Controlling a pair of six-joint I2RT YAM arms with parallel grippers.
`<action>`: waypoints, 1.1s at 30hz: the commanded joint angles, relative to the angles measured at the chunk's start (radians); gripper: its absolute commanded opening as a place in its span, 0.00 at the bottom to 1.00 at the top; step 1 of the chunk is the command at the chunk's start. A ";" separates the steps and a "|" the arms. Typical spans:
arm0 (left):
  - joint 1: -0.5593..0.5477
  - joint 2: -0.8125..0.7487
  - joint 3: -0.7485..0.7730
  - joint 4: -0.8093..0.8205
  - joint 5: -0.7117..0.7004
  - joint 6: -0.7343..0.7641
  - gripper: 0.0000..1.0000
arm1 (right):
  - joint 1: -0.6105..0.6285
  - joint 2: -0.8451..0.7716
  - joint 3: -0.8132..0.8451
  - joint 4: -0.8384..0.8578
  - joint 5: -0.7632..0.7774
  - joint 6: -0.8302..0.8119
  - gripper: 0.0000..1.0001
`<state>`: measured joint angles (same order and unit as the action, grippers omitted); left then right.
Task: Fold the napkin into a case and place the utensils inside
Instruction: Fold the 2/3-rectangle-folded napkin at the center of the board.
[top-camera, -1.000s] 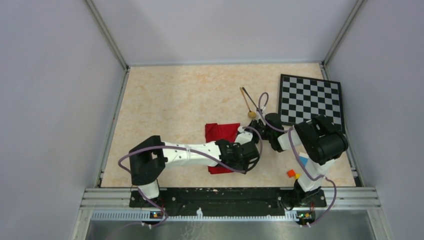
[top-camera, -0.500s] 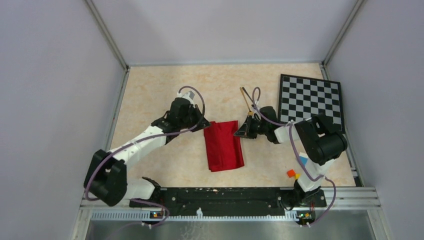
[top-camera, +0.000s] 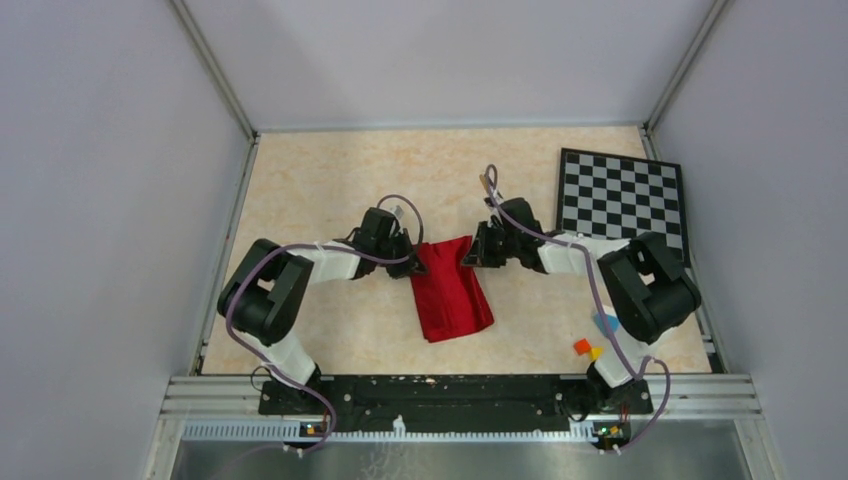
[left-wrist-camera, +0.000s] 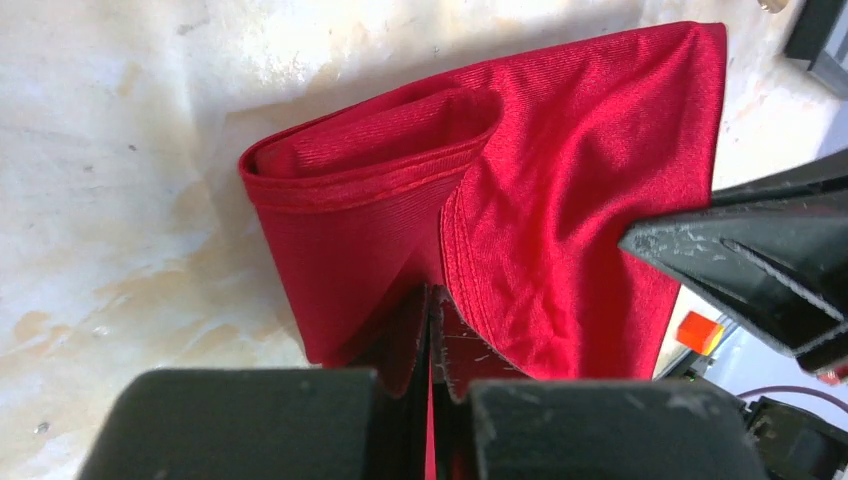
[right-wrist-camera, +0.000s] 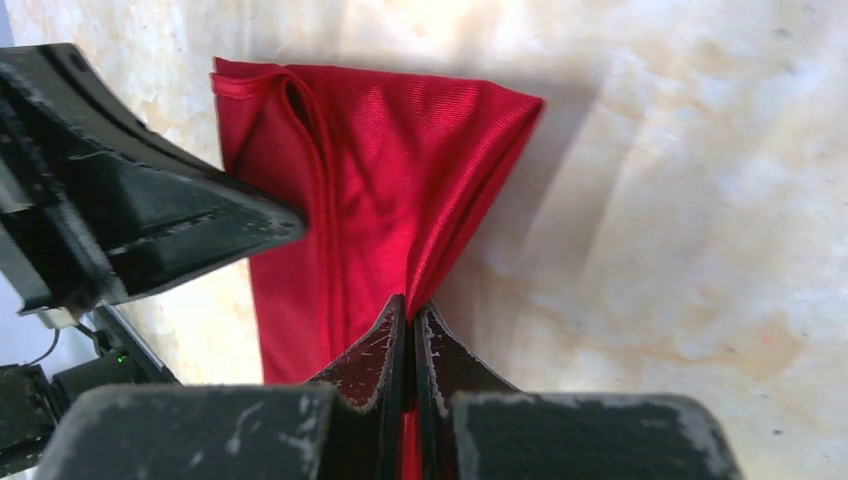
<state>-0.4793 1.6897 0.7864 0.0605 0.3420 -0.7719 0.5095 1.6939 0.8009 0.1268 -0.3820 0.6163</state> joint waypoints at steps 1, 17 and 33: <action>0.004 0.036 -0.033 0.101 0.016 0.005 0.00 | 0.082 -0.058 0.121 -0.123 0.141 -0.052 0.00; 0.020 0.065 -0.072 0.126 0.016 0.034 0.00 | 0.304 0.067 0.196 0.002 0.239 0.197 0.00; 0.075 -0.164 0.013 -0.105 0.108 0.111 0.28 | 0.304 0.143 0.152 0.109 0.237 0.149 0.00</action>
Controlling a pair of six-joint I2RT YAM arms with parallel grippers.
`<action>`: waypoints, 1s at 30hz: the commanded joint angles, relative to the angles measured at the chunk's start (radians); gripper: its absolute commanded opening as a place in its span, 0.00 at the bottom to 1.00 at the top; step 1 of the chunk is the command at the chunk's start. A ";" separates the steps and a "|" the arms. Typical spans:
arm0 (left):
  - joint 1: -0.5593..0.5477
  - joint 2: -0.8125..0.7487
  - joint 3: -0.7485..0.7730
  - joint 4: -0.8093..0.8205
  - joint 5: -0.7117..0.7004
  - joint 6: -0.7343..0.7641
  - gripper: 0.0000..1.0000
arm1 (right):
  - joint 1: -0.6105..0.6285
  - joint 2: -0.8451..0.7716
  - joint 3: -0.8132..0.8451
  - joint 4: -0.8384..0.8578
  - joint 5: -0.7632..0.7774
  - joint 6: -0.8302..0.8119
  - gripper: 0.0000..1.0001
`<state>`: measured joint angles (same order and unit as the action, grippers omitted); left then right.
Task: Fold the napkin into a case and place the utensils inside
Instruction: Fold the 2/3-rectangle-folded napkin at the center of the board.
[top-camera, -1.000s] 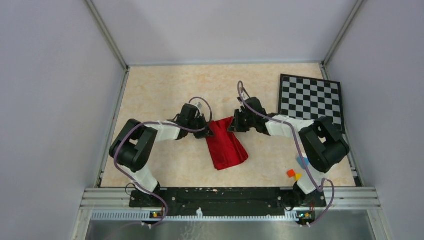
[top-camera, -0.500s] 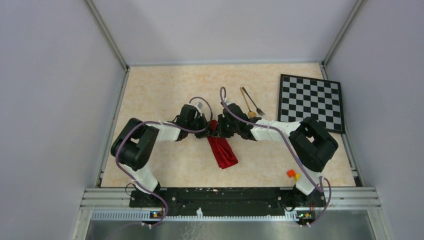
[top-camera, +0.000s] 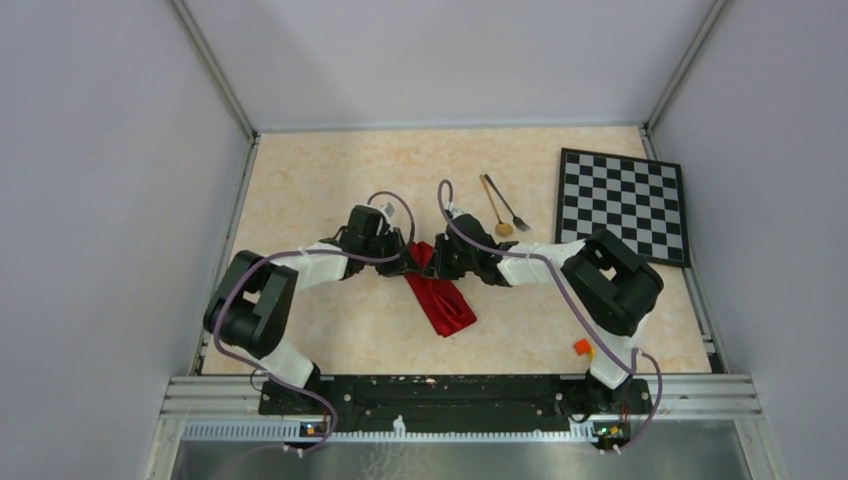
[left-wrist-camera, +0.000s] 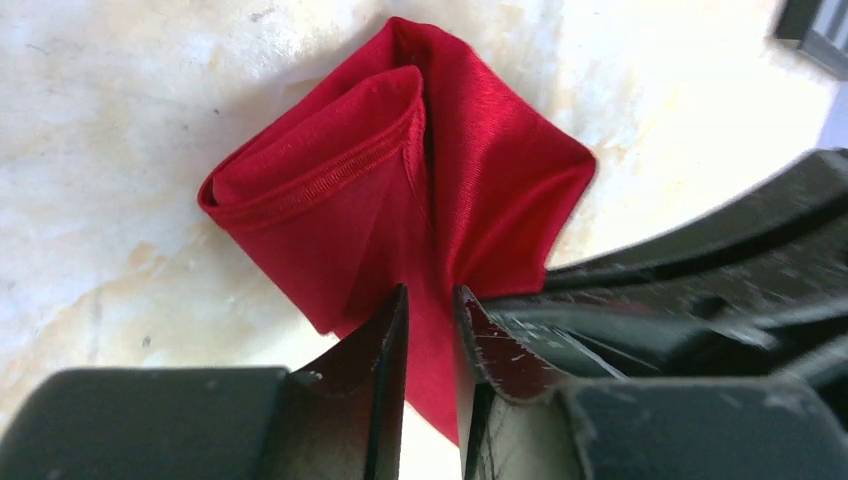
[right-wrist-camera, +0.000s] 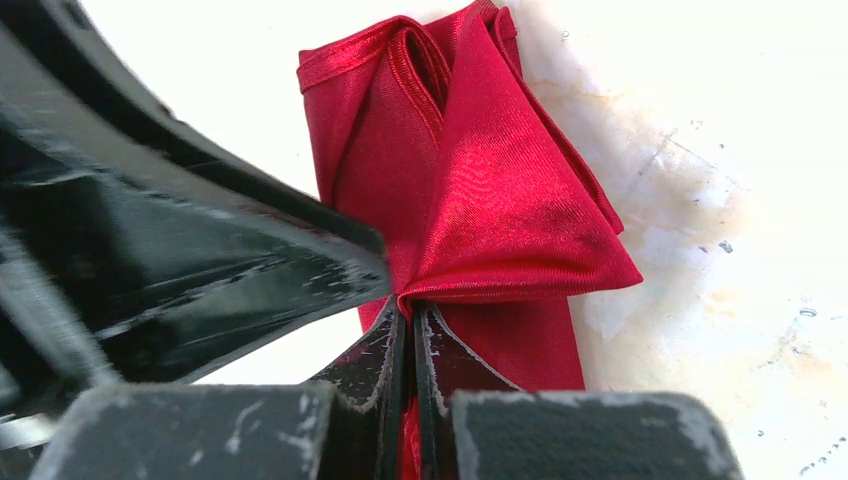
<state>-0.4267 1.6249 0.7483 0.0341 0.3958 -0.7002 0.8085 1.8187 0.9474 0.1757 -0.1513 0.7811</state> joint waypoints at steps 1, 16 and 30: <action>0.034 -0.116 0.052 -0.101 0.050 0.042 0.28 | 0.004 0.022 0.008 0.059 0.006 -0.023 0.00; 0.140 -0.144 0.044 -0.125 0.082 0.030 0.29 | 0.128 0.082 0.118 -0.129 0.223 -0.212 0.00; 0.441 -0.195 -0.092 -0.105 0.139 -0.054 0.26 | 0.310 0.223 0.343 -0.414 0.713 -0.515 0.02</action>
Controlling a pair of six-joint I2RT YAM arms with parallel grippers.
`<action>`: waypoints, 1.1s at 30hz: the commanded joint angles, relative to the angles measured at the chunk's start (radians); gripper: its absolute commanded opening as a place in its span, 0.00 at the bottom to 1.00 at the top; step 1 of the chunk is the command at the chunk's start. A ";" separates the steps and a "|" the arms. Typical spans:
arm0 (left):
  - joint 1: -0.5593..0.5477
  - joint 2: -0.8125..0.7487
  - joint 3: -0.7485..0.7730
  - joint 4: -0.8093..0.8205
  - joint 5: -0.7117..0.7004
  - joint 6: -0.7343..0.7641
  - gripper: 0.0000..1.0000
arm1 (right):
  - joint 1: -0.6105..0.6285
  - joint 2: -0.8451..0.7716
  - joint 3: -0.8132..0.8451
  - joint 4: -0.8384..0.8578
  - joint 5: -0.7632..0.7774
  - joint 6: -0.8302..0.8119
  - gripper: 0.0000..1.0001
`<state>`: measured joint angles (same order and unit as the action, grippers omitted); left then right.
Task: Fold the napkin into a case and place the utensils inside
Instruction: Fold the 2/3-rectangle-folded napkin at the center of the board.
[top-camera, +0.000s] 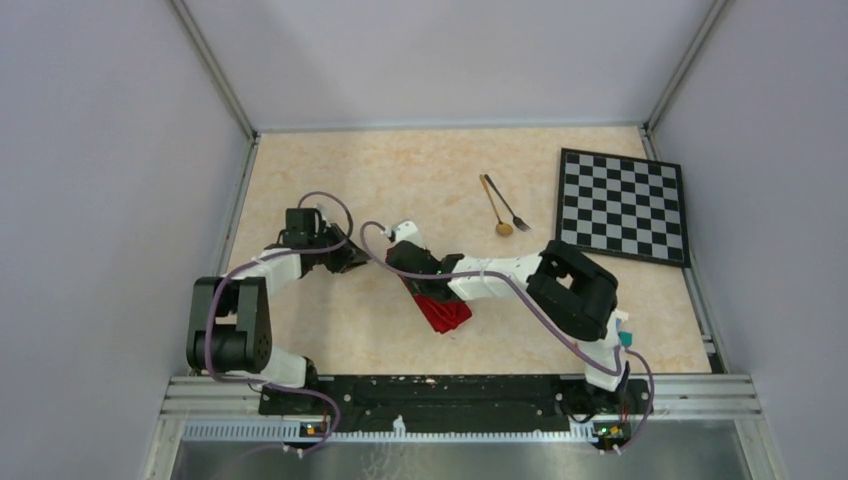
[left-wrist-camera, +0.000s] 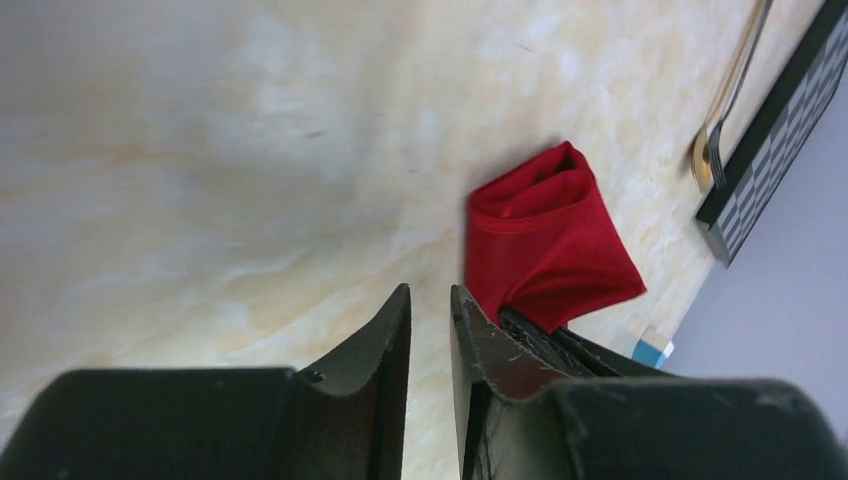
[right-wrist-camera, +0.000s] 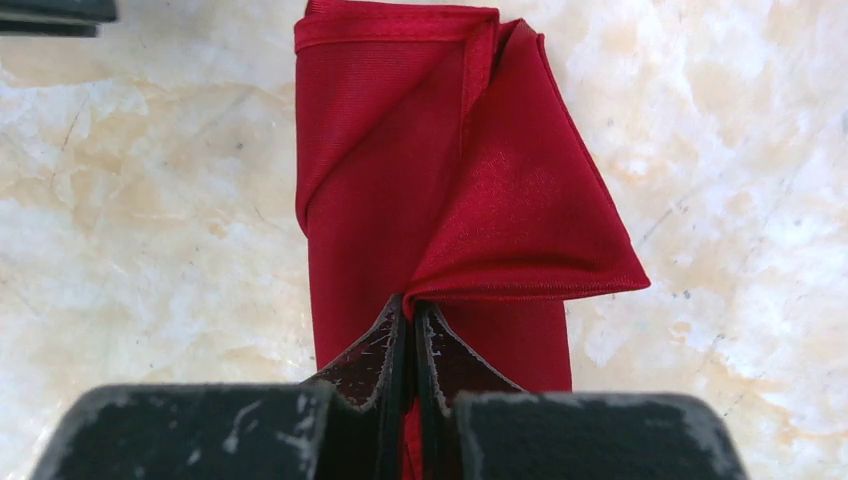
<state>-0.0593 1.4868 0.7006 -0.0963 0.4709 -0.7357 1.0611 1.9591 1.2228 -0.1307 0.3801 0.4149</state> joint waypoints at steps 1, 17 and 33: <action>0.102 -0.064 -0.050 0.015 0.071 -0.008 0.26 | 0.071 0.101 0.086 -0.109 0.196 -0.182 0.02; 0.237 -0.104 -0.068 -0.069 0.116 0.080 0.26 | 0.177 0.213 0.257 -0.216 0.328 -0.499 0.15; 0.254 -0.109 -0.037 -0.102 0.109 0.110 0.26 | 0.198 0.004 0.202 -0.061 0.033 -0.676 0.64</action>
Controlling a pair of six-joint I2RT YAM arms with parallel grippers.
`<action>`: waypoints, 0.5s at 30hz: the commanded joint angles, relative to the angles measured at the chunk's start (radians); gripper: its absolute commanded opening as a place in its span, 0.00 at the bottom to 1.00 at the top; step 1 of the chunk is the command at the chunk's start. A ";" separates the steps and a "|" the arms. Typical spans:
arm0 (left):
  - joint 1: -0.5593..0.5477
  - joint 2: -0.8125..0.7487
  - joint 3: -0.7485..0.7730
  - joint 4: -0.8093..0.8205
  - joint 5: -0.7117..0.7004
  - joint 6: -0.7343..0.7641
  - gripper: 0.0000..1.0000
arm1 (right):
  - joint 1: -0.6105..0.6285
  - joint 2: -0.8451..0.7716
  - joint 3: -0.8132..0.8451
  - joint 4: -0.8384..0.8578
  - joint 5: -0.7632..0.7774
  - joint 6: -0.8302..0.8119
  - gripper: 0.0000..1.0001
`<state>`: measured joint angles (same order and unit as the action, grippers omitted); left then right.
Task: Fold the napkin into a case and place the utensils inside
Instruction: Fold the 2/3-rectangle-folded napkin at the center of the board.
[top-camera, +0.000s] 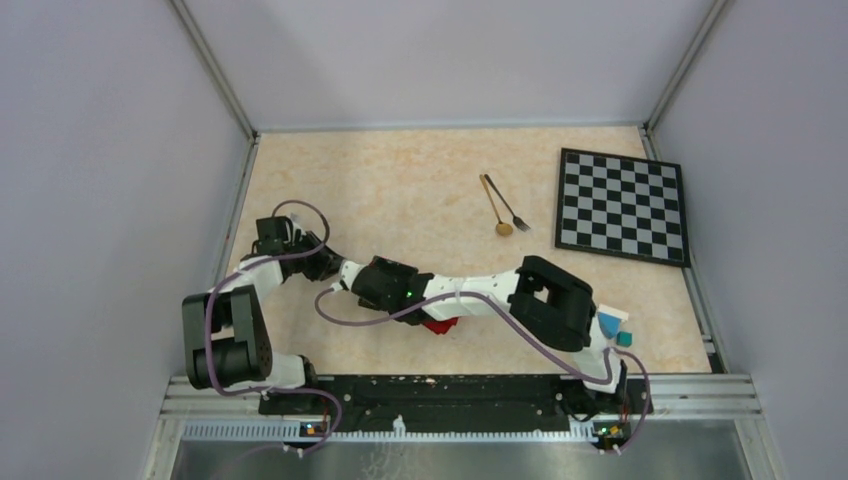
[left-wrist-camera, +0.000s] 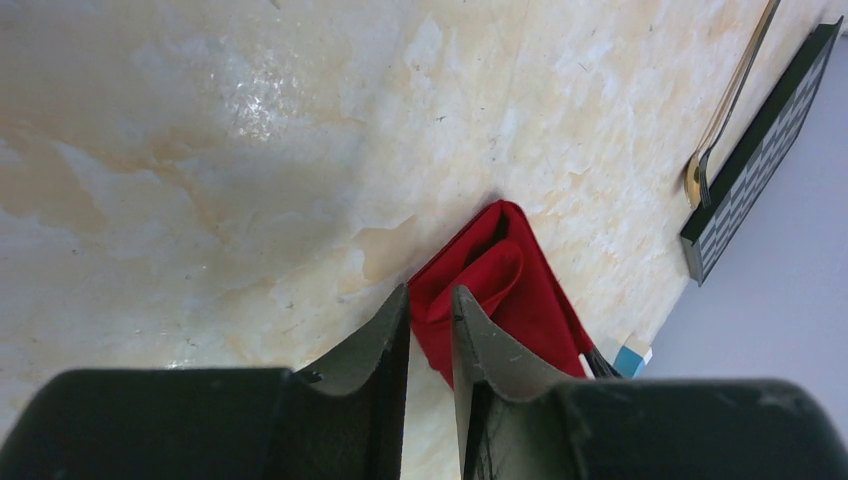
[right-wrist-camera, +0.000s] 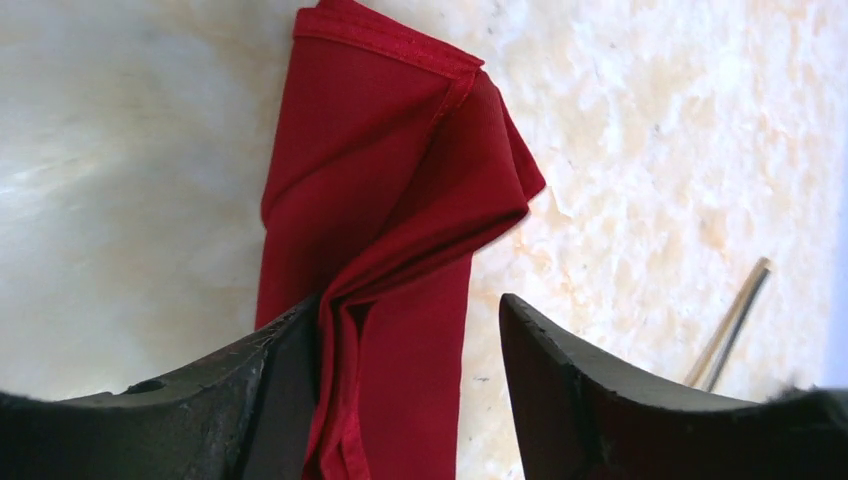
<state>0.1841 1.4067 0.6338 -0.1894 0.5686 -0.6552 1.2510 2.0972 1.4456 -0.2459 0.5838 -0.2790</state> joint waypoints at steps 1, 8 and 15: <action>0.010 -0.032 0.033 -0.013 0.014 0.033 0.26 | -0.002 -0.162 -0.028 0.056 -0.219 0.051 0.64; 0.009 -0.074 0.050 -0.079 0.030 0.088 0.31 | -0.085 -0.357 -0.179 0.158 -0.456 0.244 0.67; -0.003 -0.171 -0.033 -0.121 0.010 0.022 0.34 | -0.307 -0.400 -0.309 0.353 -0.818 0.608 0.64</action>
<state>0.1883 1.3006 0.6449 -0.2848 0.5827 -0.6041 1.0946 1.7027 1.1889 -0.0624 0.0628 0.0433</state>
